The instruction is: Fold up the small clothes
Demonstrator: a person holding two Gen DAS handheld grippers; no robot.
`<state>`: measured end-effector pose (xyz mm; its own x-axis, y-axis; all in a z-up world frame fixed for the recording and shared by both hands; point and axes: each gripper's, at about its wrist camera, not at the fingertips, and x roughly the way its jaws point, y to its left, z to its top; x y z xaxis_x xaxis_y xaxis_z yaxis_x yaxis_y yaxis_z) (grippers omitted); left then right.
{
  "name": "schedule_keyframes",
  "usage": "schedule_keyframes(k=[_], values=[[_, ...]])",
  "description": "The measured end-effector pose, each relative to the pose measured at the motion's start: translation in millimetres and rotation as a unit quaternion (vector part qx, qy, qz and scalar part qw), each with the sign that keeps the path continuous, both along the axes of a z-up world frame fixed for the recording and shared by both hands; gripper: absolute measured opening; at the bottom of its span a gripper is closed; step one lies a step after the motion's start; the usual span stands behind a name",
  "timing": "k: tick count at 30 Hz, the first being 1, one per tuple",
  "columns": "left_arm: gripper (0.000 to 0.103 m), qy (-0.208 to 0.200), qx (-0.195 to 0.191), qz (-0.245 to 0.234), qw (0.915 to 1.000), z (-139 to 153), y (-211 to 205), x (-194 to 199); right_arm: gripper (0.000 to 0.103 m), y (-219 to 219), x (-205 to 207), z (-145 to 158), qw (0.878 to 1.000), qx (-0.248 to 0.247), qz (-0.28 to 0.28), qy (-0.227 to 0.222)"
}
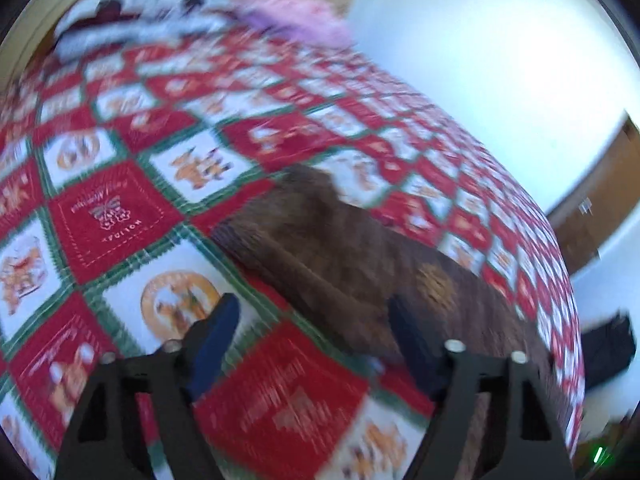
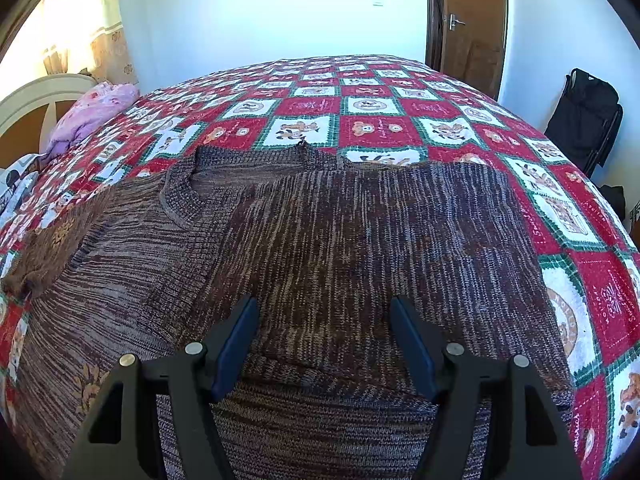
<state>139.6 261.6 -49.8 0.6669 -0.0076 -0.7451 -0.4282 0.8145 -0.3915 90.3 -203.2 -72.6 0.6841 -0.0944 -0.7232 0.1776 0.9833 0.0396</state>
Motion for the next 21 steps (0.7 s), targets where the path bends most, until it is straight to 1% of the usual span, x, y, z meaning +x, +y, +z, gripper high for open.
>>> schedule_keyframes(k=[1,2,4,7,9,10,11,12,13,15,17,19,21], values=[[0.069,0.007,-0.016,0.009,0.9998,-7,7,7,0.070,0,0,0,1.000,0.000,0.000,0.000],[0.067,0.012,-0.031,0.019,0.9993,-16,11,12,0.070,0,0,0,1.000,0.001,0.000,0.000],[0.066,0.010,-0.044,0.031,0.9985,-27,15,17,0.070,0,0,0,1.000,0.002,0.000,0.000],[0.066,-0.027,-0.046,0.049,0.9974,-33,13,17,0.070,0,0,0,1.000,0.002,0.000,-0.001],[0.065,-0.034,-0.045,0.050,0.9972,-35,12,22,0.070,0,0,0,1.000,0.002,0.000,-0.001],[0.063,-0.036,-0.044,0.051,0.9971,-36,12,24,0.070,0,0,0,1.000,0.002,0.000,-0.001],[0.060,-0.039,-0.043,0.053,0.9969,-36,14,25,0.070,0,0,0,1.000,0.002,0.000,-0.001],[0.047,-0.037,-0.040,0.057,0.9969,-36,15,26,0.070,0,0,0,1.000,0.002,0.000,-0.001],[0.031,-0.034,-0.035,0.062,0.9969,-37,18,27,0.070,0,0,0,1.000,0.003,0.000,-0.001],[0.013,-0.030,-0.032,0.071,0.9965,-40,24,27,0.070,0,0,0,1.000,0.003,0.000,-0.002],[0.011,-0.042,-0.051,0.064,0.9957,-44,31,24,0.070,-1,0,0,1.000,0.003,0.000,-0.002],[0.009,-0.047,-0.061,0.058,0.9953,-44,35,22,0.070,-1,0,1,1.000,0.003,0.000,-0.002],[0.009,-0.047,-0.047,0.050,0.9965,-37,31,22,0.070,-1,0,1,1.000,0.004,0.000,-0.002]])
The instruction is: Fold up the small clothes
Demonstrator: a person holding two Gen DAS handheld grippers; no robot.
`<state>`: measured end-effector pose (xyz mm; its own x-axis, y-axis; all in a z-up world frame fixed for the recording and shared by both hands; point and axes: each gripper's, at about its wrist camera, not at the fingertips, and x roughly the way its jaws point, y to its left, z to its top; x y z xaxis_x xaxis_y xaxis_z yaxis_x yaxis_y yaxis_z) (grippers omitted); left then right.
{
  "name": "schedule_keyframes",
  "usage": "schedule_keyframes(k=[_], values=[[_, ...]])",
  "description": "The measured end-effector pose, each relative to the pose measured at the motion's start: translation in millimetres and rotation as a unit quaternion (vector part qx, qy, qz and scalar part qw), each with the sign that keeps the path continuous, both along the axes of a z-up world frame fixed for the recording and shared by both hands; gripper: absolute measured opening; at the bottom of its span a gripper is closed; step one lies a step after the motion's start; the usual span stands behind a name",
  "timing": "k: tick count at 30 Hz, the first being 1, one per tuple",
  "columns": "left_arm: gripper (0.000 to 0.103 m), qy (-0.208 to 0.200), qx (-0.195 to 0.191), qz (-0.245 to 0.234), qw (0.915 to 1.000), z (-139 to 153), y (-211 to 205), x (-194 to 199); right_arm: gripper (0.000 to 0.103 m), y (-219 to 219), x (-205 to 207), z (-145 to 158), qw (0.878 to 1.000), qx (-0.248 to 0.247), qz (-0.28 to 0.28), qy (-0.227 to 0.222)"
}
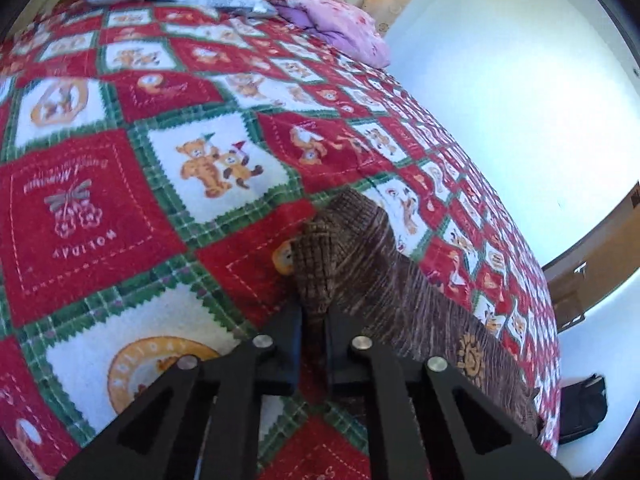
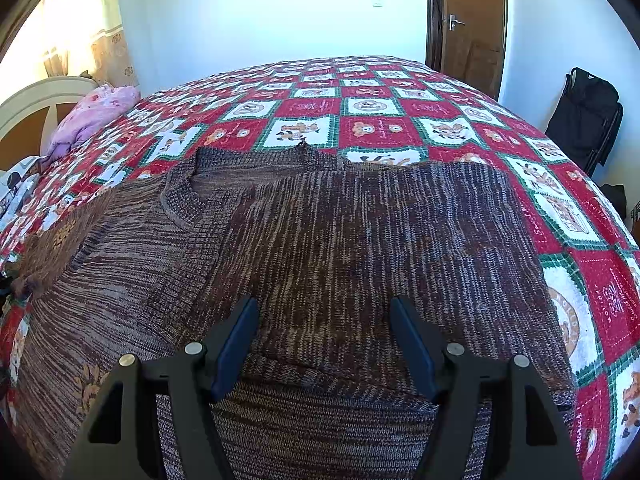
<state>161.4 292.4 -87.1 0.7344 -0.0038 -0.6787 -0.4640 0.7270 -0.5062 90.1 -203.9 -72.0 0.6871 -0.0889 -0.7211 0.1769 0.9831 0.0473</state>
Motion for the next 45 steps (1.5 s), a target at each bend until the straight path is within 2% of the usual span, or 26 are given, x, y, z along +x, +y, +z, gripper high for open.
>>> schedule_keyframes(k=[4,7,9,11,13,15,18,19,20,22,24,25,26,27,28,30,33,35,37,39,41,45], values=[[0.008,-0.036,0.065,-0.033,0.9967,36,-28,4,0.070,-1,0,0,1.000,0.002,0.000,-0.002],[0.008,-0.083,0.123,-0.091,0.9847,73,-74,3,0.070,-1,0,0,1.000,0.004,0.000,-0.003],[0.008,-0.115,0.169,-0.148,0.9676,96,-120,-1,0.070,-1,0,0,1.000,0.005,0.000,-0.003],[0.008,-0.142,0.207,-0.218,0.9433,111,-175,-12,0.070,-1,0,0,1.000,0.006,0.000,-0.005],[0.008,-0.150,0.229,-0.279,0.9204,110,-226,-24,0.070,-2,0,0,1.000,0.009,0.000,-0.007],[0.008,-0.142,0.242,-0.324,0.9036,98,-267,-34,0.070,-3,-1,0,1.000,0.013,0.000,-0.009],[0.008,-0.125,0.304,-0.373,0.8675,66,-324,-54,0.070,-3,-2,0,1.000,0.014,0.000,-0.009],[0.008,-0.113,0.319,-0.384,0.8591,55,-336,-58,0.070,-3,-2,0,1.000,0.014,0.000,-0.009],[0.009,-0.097,0.325,-0.393,0.8547,44,-345,-60,0.070,-4,-2,0,1.000,0.013,0.000,-0.009],[0.013,-0.065,0.326,-0.404,0.8521,33,-350,-59,0.070,-4,-2,-1,1.000,0.014,0.000,-0.009],[0.015,-0.055,0.317,-0.407,0.8548,35,-347,-58,0.070,-4,-2,-1,1.000,0.016,0.000,-0.010],[0.023,-0.058,0.307,-0.412,0.8559,40,-342,-61,0.070,-5,-2,-1,1.000,0.018,0.000,-0.011],[0.033,-0.057,0.300,-0.417,0.8562,44,-338,-65,0.070,-4,-2,-1,1.000,0.018,0.000,-0.011],[0.058,-0.053,0.293,-0.419,0.8576,47,-335,-68,0.070,-5,-2,-1,1.000,0.018,0.001,-0.011],[0.074,-0.054,0.281,-0.414,0.8643,52,-324,-75,0.070,-5,-2,-1,1.000,0.018,0.001,-0.011],[0.075,-0.069,0.265,-0.400,0.8744,54,-308,-87,0.070,-5,-2,-1,1.000,0.018,0.000,-0.011],[0.075,-0.060,0.269,-0.378,0.8841,46,-285,-95,0.070,-5,-2,-1,1.000,0.019,0.000,-0.011],[0.075,-0.044,0.270,-0.348,0.8968,34,-266,-95,0.070,-5,-2,-1,1.000,0.019,0.001,-0.011],[0.075,-0.016,0.244,-0.323,0.9142,19,-247,-89,0.070,-5,-2,0,1.000,0.017,0.000,-0.010],[0.075,-0.019,0.219,-0.298,0.9289,5,-231,-87,0.070,-3,-1,0,1.000,0.010,0.000,-0.008],[0.077,-0.045,0.200,-0.298,0.9321,6,-227,-94,0.070,-1,-1,0,1.000,0.000,-0.002,-0.004],[0.083,-0.057,0.186,-0.305,0.9323,4,-228,-96,0.070,8,-2,9,1.000,-0.020,0.003,-0.001]])
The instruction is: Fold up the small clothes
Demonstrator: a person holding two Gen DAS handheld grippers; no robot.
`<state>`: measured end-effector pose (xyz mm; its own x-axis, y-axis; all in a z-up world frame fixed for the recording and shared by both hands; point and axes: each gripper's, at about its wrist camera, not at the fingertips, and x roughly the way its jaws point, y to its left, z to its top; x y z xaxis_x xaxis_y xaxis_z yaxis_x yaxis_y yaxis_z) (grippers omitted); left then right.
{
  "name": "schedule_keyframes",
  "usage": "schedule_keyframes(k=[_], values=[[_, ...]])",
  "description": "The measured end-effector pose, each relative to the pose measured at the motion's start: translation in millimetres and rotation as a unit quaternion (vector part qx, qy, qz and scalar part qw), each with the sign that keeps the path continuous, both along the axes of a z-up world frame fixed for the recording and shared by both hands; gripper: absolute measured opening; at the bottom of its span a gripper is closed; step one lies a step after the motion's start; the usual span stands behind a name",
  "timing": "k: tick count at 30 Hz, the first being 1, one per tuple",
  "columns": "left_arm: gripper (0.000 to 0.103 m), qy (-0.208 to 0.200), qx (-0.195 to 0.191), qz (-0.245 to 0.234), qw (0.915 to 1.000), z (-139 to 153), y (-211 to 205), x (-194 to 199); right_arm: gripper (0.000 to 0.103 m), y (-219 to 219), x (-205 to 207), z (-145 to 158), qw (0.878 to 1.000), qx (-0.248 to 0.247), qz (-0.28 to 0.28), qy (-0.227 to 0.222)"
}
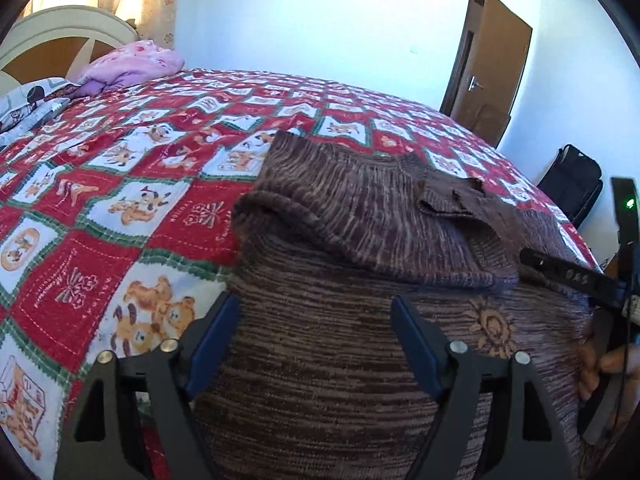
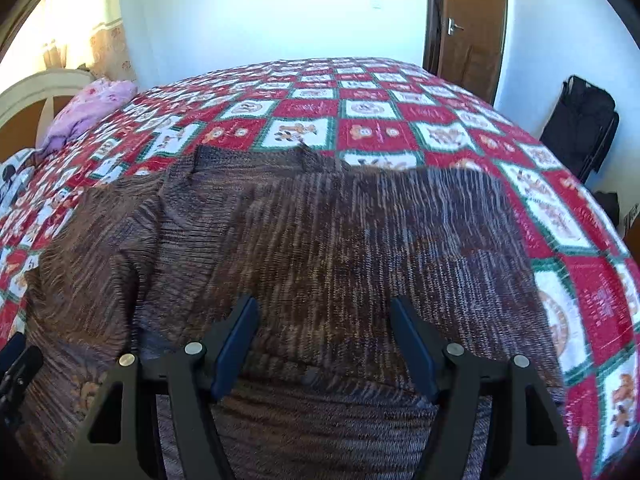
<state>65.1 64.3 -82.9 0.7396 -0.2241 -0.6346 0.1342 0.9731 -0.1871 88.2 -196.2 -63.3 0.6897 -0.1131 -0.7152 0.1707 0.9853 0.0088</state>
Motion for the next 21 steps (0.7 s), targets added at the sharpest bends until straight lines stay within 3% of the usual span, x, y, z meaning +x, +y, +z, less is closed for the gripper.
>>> schedule_keyframes(k=[2,4,6,8,11,12,14,15,18,21], values=[[0.086,-0.002,-0.004,-0.005,1.0000,0,0,-2,0.070,11,-11,18,0.998,0.022,0.035,-0.046],[0.092,-0.001,-0.004,-0.012,0.9999,0,1,-1,0.069,28,-16,33,0.995,0.011,0.068,-0.071],[0.093,-0.002,0.003,-0.015,0.9999,0,-1,-1,0.067,56,-12,40,0.991,-0.032,0.116,-0.064],[0.093,-0.004,0.003,-0.015,0.9999,0,-1,-2,0.060,90,-5,36,0.978,-0.098,0.175,-0.056],[0.094,-0.005,-0.007,-0.017,0.9998,0,2,-2,0.059,118,8,22,0.962,-0.165,0.213,-0.046],[0.094,-0.005,-0.009,-0.017,0.9998,-1,2,-2,0.054,125,18,14,0.957,-0.185,0.223,-0.034],[0.094,-0.006,-0.011,-0.019,0.9997,0,3,-2,0.033,128,31,7,0.955,-0.195,0.223,-0.017],[0.094,-0.006,-0.012,-0.020,0.9997,0,3,-2,0.008,124,40,6,0.959,-0.183,0.216,-0.003],[0.095,-0.007,-0.015,-0.022,0.9996,-1,3,-2,0.004,91,62,13,0.980,-0.061,0.186,0.029],[0.096,-0.008,-0.015,-0.023,0.9996,-1,2,-2,0.004,64,67,23,0.987,0.028,0.159,0.013]])
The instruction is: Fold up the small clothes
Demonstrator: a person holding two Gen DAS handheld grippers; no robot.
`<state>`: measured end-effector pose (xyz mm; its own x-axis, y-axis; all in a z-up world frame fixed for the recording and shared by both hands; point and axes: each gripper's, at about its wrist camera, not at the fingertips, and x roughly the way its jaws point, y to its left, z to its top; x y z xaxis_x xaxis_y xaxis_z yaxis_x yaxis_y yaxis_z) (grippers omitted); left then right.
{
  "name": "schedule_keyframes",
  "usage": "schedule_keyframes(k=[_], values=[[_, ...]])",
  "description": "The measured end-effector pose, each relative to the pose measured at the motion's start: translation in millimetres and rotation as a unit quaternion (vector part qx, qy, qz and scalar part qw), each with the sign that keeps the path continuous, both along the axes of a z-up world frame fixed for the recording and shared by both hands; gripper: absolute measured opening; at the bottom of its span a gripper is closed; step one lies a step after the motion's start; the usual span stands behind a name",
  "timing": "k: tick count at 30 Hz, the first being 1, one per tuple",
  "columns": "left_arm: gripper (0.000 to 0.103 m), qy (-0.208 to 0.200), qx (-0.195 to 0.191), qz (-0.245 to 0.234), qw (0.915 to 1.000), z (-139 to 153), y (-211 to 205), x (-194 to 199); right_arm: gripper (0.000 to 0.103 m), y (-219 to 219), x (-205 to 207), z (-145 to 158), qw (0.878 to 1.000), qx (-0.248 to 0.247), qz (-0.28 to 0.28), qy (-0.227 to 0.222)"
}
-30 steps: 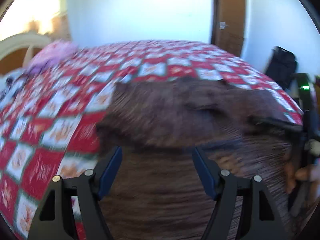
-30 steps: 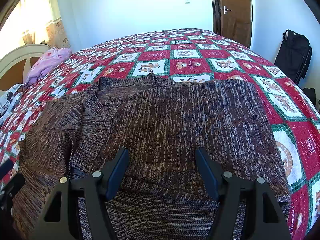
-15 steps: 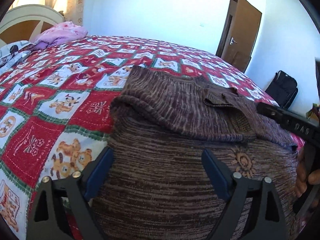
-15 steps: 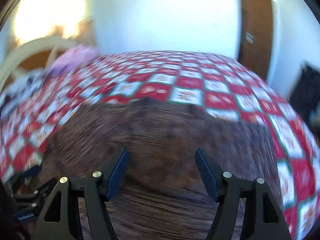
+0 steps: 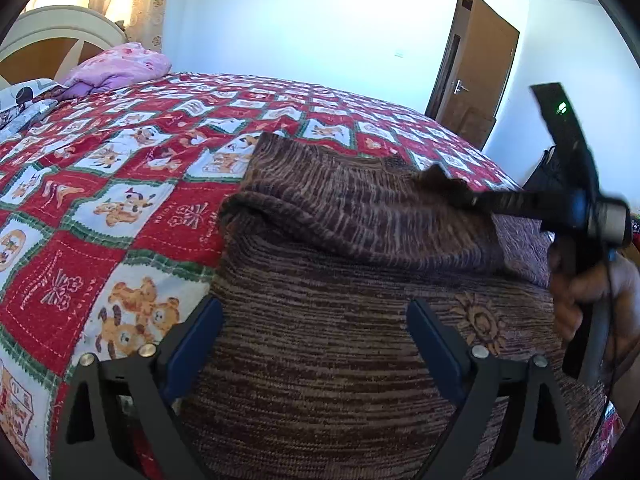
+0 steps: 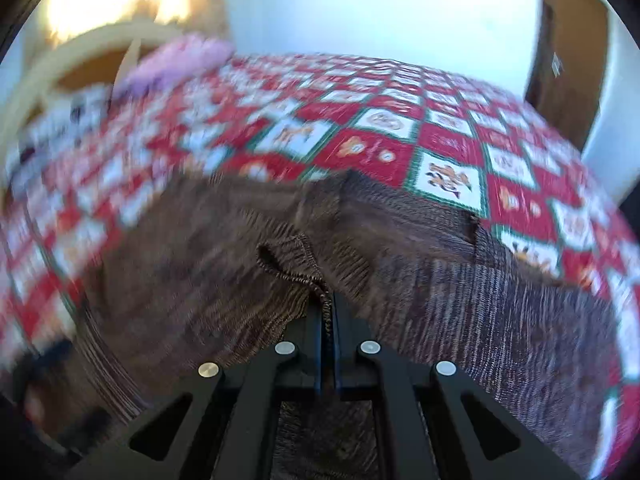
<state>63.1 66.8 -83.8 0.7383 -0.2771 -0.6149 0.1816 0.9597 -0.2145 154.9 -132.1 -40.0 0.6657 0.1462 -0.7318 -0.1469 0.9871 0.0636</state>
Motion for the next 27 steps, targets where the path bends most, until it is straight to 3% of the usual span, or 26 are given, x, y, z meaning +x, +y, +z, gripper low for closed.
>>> schedule_keyframes(k=[4,7,9,11,14,19,22,27], values=[[0.096,0.000,0.003,0.000,1.0000,0,-1,0,0.005,-35,10,-9,0.989,0.142,-0.044,0.024],[0.096,0.000,0.001,0.000,1.0000,0,-1,0,0.006,-46,17,-30,0.976,0.200,-0.054,0.060],[0.096,0.000,0.002,0.000,1.0000,0,-1,0,0.006,-55,10,-29,0.970,0.224,-0.078,0.053],[0.096,0.000,0.004,0.001,1.0000,0,-1,0,0.006,-62,4,-22,0.970,0.214,-0.106,0.037],[0.096,0.000,0.003,0.001,1.0000,0,-1,0,0.006,-58,-16,-3,0.980,0.152,-0.130,-0.011],[0.096,-0.001,0.007,0.002,1.0000,0,-2,0,0.006,-16,-34,5,0.994,0.106,-0.037,-0.015],[0.096,0.000,0.005,0.002,1.0000,0,-2,0,0.006,16,-34,-21,0.998,0.056,0.004,0.018],[0.096,0.004,-0.002,0.008,1.0000,1,2,1,0.006,9,-39,-34,0.998,0.069,0.002,0.011]])
